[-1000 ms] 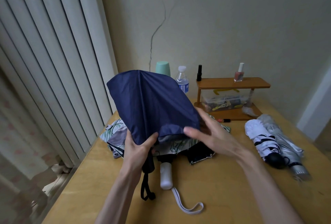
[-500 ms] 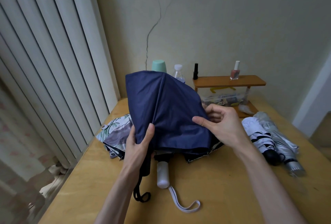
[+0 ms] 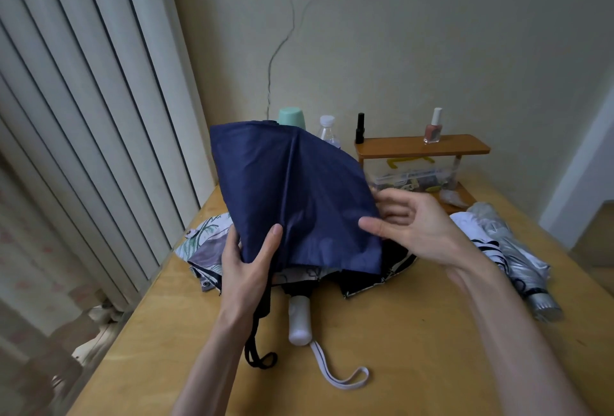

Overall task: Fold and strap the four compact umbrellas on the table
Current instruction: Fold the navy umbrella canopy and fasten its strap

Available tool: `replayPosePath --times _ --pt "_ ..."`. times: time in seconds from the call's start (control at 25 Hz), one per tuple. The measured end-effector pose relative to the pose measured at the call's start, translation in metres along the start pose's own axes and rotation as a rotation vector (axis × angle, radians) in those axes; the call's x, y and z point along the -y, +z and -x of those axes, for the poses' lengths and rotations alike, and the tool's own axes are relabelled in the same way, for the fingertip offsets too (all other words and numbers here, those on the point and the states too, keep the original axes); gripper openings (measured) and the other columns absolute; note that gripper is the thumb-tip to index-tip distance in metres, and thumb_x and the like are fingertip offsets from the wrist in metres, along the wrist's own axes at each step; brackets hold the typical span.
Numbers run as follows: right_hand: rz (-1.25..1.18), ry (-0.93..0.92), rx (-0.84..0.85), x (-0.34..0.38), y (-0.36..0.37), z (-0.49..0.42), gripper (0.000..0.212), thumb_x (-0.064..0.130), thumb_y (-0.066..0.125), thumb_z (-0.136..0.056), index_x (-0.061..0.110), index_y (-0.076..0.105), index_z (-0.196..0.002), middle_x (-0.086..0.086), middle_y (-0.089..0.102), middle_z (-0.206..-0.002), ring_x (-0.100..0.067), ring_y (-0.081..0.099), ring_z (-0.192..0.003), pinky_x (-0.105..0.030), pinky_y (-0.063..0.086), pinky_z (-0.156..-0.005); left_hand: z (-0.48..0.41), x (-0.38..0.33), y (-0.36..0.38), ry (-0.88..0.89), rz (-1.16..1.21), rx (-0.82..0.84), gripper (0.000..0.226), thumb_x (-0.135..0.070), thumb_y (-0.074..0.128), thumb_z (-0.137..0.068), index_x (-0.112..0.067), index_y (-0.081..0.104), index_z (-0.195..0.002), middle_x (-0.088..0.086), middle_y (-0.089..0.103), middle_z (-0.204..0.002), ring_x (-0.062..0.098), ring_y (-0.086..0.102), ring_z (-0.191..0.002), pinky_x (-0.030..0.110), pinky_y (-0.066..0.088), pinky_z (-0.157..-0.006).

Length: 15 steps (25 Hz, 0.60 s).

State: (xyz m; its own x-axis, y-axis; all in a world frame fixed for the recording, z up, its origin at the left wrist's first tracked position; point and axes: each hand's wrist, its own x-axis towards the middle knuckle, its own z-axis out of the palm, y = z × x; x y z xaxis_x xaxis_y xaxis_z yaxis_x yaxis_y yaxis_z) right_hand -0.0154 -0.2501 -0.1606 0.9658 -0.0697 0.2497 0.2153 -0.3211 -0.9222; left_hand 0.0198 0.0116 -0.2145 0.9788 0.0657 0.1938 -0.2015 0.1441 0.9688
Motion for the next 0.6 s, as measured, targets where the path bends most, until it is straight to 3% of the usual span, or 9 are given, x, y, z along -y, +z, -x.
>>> replayPosePath --times 0.08,0.16,0.28,0.36,0.44,0.52,0.6 --pt "0.039 0.112 0.173 0.000 -0.001 0.003 0.079 0.043 0.092 -0.063 0.035 0.061 -0.136 0.005 0.075 -0.119 -0.003 0.074 -0.105 -0.022 0.060 -0.090 -0.002 0.000 -0.001 -0.018 0.027 -0.041 0.041 -0.048 0.080 -0.087 -0.036 0.067 -0.124 -0.012 0.076 -0.120 0.021 0.073 -0.114 0.055 0.059 -0.098" --pt "0.100 0.105 0.273 -0.002 0.004 0.005 0.102 0.046 0.098 -0.062 0.049 0.044 -0.148 0.008 0.066 -0.138 -0.010 0.069 -0.121 -0.036 0.058 -0.102 -0.005 0.001 -0.002 -0.022 0.059 -0.086 0.045 -0.049 0.080 -0.088 -0.034 0.065 -0.128 -0.010 0.075 -0.123 0.021 0.072 -0.116 0.059 0.056 -0.103" --pt "0.185 -0.049 0.220 -0.004 0.019 0.003 0.108 0.047 0.098 -0.065 0.062 0.033 -0.149 0.019 0.049 -0.153 -0.007 0.052 -0.141 -0.042 0.049 -0.114 -0.007 0.000 -0.001 -0.023 0.124 -0.126 0.048 -0.051 0.079 -0.089 -0.036 0.063 -0.132 -0.013 0.074 -0.129 0.019 0.070 -0.122 0.061 0.051 -0.109" --pt "0.189 -0.160 0.136 -0.006 0.032 -0.001 0.093 0.035 0.095 -0.076 0.057 0.040 -0.147 0.032 0.050 -0.149 0.005 0.047 -0.139 -0.035 0.046 -0.114 -0.006 -0.003 -0.001 -0.036 0.150 -0.138 0.053 -0.056 0.079 -0.089 -0.038 0.061 -0.136 -0.014 0.072 -0.132 0.020 0.068 -0.125 0.062 0.050 -0.111" --pt "0.118 -0.230 -0.012 -0.008 0.046 -0.004 0.063 0.018 0.086 -0.087 0.051 0.055 -0.131 0.037 0.063 -0.128 0.008 0.058 -0.125 -0.025 0.053 -0.102 -0.005 -0.004 -0.001 -0.034 0.158 -0.142 0.056 -0.058 0.079 -0.089 -0.039 0.060 -0.139 -0.016 0.071 -0.134 0.021 0.067 -0.127 0.062 0.049 -0.112" --pt "0.095 -0.213 -0.186 -0.014 0.054 -0.007 0.042 0.007 0.081 -0.090 0.040 0.068 -0.113 0.030 0.073 -0.103 0.002 0.070 -0.104 -0.019 0.058 -0.084 -0.005 -0.005 -0.001 -0.031 0.156 -0.147 0.052 -0.054 0.078 -0.091 -0.038 0.060 -0.137 -0.016 0.071 -0.133 0.020 0.068 -0.125 0.060 0.051 -0.110" --pt "0.152 -0.193 -0.358 -0.021 0.056 -0.007 0.031 0.003 0.082 -0.087 0.027 0.076 -0.106 0.020 0.076 -0.091 -0.003 0.074 -0.086 -0.021 0.061 -0.073 -0.006 -0.006 -0.001 -0.050 0.166 -0.149 0.043 -0.048 0.077 -0.092 -0.036 0.063 -0.131 -0.017 0.074 -0.126 0.020 0.071 -0.120 0.052 0.059 -0.100"
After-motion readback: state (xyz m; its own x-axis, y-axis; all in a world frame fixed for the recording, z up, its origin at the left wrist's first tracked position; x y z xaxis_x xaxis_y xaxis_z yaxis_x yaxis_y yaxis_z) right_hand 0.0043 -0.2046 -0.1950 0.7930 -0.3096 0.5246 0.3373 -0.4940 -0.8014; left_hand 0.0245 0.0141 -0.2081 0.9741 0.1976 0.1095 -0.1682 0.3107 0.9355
